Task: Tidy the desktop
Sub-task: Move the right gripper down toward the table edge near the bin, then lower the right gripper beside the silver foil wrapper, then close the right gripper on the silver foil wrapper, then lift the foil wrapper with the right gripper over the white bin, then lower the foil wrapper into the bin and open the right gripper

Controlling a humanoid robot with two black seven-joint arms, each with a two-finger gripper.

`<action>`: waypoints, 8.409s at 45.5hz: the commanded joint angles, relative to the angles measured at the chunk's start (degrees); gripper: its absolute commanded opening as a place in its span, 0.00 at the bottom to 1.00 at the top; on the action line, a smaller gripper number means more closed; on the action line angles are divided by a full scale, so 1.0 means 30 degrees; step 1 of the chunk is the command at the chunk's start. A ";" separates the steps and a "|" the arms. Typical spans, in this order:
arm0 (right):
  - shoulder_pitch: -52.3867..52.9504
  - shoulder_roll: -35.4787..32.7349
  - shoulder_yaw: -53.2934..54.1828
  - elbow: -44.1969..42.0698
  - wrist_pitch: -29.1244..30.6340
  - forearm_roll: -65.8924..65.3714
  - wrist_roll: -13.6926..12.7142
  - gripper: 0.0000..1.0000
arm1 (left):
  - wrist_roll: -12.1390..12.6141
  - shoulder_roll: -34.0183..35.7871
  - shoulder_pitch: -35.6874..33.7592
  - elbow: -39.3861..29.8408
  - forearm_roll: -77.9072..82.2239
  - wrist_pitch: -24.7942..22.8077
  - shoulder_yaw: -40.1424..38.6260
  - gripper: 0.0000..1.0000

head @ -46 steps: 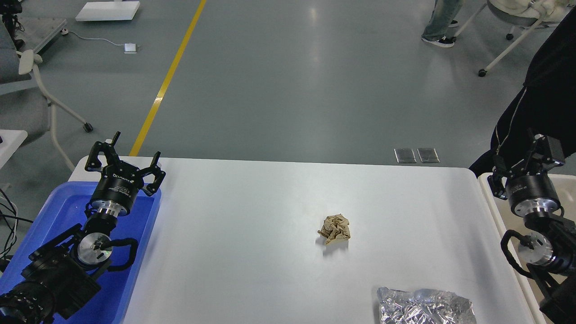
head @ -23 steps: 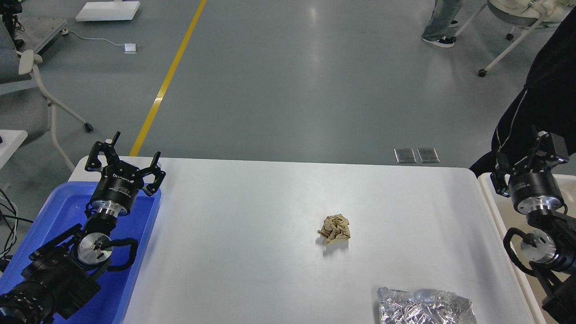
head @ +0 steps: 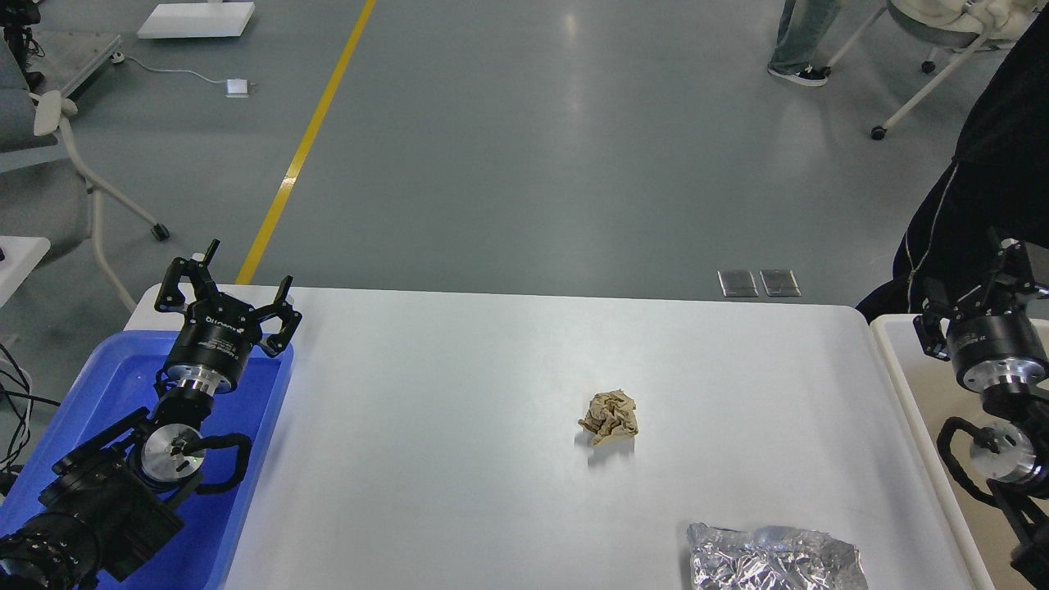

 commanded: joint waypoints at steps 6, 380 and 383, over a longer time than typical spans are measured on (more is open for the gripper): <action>-0.0104 -0.0601 -0.0810 0.0014 0.0006 0.0000 -0.0006 1.00 | 0.0003 0.0000 0.0000 0.0001 -0.0014 0.0000 -0.0003 1.00; 0.2973 -0.1568 -2.5832 -1.4488 0.3873 0.0820 -0.6890 0.00 | 0.0003 0.0000 0.0000 0.0001 0.0015 0.0000 -0.0003 1.00; 0.2973 -0.1568 -2.5831 -1.4488 0.3873 0.0820 -0.6890 0.00 | 0.0003 0.0000 0.0000 0.0001 0.0016 0.0000 -0.0003 1.00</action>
